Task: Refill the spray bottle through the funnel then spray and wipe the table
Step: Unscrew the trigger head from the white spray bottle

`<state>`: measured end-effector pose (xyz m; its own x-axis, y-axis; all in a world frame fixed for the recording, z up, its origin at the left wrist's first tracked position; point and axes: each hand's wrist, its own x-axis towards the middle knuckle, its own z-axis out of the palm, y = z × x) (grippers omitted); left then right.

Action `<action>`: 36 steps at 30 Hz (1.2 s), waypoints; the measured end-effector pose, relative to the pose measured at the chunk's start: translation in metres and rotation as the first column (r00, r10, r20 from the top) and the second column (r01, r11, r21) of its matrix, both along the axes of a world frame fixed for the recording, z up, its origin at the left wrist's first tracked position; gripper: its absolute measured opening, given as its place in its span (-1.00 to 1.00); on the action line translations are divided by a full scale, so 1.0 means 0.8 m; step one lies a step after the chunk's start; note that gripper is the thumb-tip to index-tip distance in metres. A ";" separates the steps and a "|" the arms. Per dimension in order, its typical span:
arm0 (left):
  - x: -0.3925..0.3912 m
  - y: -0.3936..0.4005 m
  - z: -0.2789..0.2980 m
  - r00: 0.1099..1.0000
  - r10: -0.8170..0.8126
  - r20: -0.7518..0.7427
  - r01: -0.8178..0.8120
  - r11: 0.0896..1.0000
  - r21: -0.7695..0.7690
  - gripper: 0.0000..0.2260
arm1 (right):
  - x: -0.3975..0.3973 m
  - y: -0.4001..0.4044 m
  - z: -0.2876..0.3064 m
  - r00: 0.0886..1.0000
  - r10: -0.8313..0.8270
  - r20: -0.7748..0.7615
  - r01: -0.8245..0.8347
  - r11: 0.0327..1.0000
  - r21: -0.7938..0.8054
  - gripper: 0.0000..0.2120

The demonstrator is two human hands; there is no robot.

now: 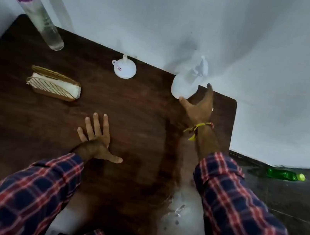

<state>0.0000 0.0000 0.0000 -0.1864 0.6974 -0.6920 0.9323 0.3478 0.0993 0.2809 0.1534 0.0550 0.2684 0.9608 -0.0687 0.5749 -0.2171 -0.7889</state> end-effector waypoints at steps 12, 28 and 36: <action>0.004 0.003 0.023 0.998 -0.028 0.064 0.036 0.990 -0.139 0.48 | -0.022 0.028 -0.010 0.997 -0.055 -0.048 0.057 0.997 0.053 -0.44; 0.006 -0.111 0.105 0.706 -0.165 0.689 -0.118 0.932 0.343 0.05 | -0.103 -0.316 0.025 0.996 -0.004 -0.089 -0.006 0.994 -0.109 -0.51; 0.007 -0.149 0.150 0.567 -0.294 0.770 -0.121 0.895 0.430 -0.23 | -0.142 -0.375 0.054 0.968 0.195 0.157 -0.184 0.980 -0.081 -0.55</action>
<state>0.0056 -0.1191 0.1201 0.3743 0.9116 -0.1700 0.4054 0.0040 0.9141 0.1672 -0.1470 0.0983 0.0946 0.9902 -0.1032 0.7304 -0.1395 -0.6686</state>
